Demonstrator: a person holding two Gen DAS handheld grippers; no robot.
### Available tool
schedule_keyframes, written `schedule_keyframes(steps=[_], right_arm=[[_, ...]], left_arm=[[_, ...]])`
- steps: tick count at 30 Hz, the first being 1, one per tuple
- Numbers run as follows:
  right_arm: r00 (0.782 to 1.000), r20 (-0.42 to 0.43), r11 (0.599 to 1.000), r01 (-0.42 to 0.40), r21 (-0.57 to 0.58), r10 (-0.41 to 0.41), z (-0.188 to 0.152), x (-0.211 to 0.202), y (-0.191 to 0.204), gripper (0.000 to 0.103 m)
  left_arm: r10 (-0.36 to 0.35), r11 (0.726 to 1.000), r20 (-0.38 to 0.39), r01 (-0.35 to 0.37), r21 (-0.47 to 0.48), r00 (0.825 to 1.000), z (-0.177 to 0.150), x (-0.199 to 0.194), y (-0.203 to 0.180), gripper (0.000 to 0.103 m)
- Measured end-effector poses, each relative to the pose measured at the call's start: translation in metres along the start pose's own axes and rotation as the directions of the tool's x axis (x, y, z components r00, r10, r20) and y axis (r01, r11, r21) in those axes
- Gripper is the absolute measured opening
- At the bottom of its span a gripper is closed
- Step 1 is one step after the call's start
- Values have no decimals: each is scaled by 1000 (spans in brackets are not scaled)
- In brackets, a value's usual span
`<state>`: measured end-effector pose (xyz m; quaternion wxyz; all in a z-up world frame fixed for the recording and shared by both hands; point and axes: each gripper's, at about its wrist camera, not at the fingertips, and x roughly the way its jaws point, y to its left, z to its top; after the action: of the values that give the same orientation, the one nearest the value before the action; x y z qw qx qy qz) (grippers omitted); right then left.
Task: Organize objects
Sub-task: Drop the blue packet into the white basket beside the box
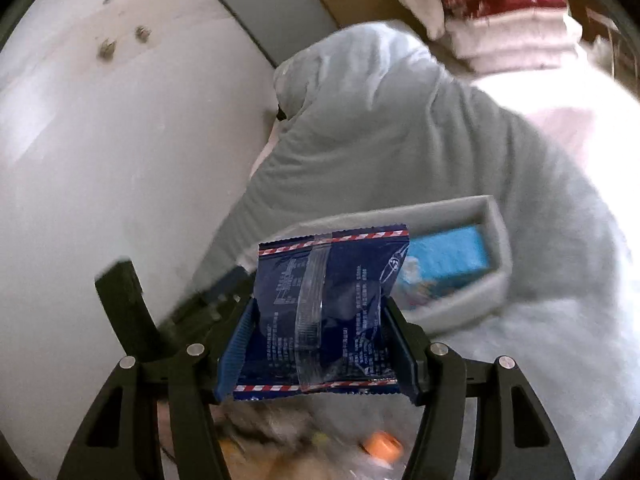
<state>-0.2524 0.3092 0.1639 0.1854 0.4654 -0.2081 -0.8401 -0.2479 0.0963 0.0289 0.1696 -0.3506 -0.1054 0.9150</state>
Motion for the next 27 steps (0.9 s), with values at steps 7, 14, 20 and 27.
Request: schedule_keyframes(steps=[7, 14, 20, 27], right_arm=[[996, -81, 999, 45, 7, -45, 20, 74, -3, 60], [977, -205, 997, 67, 35, -58, 14, 138, -23, 61], [962, -209, 984, 176, -5, -173, -10, 148, -36, 61], [969, -227, 991, 116, 64, -98, -17, 127, -51, 65]], left_arm=[[29, 998, -134, -35, -45, 991, -10, 38, 16, 54], [92, 993, -358, -111, -32, 929, -46, 70, 24, 54], [91, 994, -403, -107, -17, 911, -55, 78, 21, 54], [75, 996, -382, -90, -22, 921, -55, 71, 19, 54]])
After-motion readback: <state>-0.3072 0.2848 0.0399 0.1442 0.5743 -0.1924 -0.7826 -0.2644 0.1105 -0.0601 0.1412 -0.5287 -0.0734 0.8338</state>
